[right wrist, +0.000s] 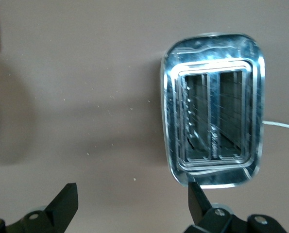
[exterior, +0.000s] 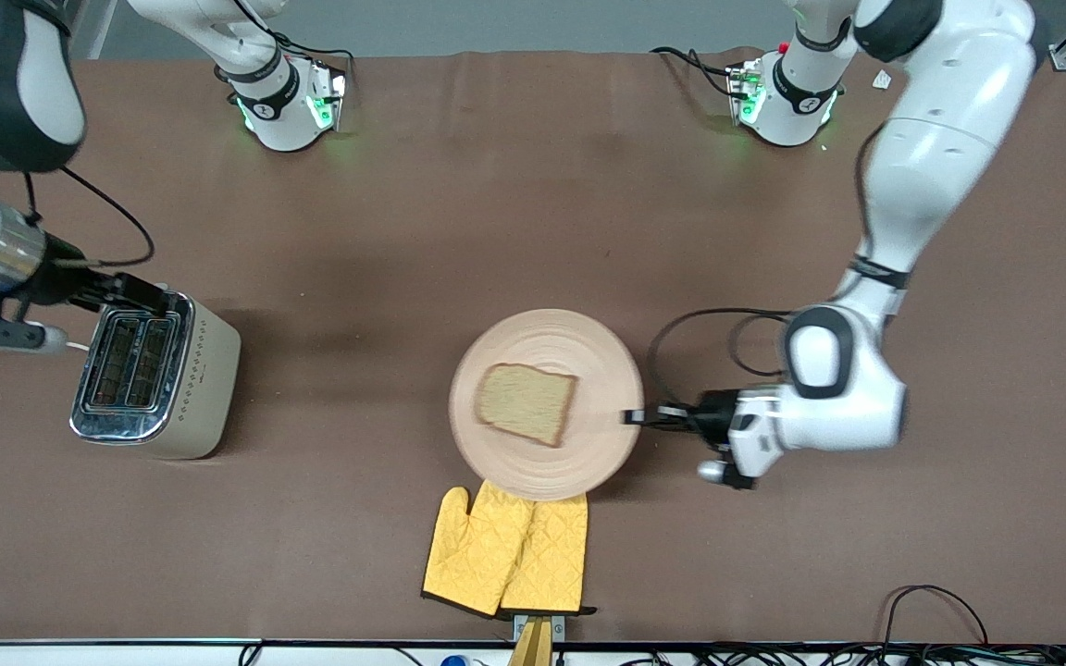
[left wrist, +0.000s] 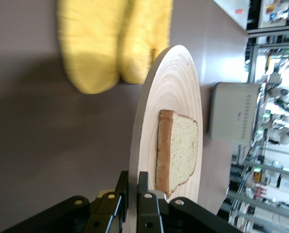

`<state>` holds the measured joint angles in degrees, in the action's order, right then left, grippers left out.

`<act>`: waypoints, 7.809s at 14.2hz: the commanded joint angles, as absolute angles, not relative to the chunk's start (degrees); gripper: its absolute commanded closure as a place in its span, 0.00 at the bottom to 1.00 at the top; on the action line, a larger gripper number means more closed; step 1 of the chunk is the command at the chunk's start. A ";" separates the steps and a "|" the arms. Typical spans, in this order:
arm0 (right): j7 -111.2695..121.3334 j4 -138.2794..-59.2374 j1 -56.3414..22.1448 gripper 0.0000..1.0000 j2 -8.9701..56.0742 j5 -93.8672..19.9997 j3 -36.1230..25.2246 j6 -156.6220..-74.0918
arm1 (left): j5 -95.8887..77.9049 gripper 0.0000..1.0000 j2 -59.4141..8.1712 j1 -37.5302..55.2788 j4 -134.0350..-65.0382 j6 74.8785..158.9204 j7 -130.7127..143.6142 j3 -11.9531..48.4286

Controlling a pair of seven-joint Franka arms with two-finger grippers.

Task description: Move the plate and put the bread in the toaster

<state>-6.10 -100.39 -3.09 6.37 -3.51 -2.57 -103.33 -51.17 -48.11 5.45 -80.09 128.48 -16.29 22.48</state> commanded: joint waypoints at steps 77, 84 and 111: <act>-39.29 -140.72 -24.79 1.00 16.17 -4.04 -2.99 -169.03 | 2.72 0.00 -1.05 -2.83 -87.89 97.65 3.34 13.64; -39.55 -111.04 -24.26 1.00 13.01 3.47 -3.34 -116.16 | 2.72 0.00 -1.05 3.25 -87.80 97.21 3.16 7.21; -15.21 -92.29 -13.10 1.00 17.13 40.96 -3.69 -94.48 | 2.55 0.00 -1.58 1.49 -87.98 97.12 2.63 7.47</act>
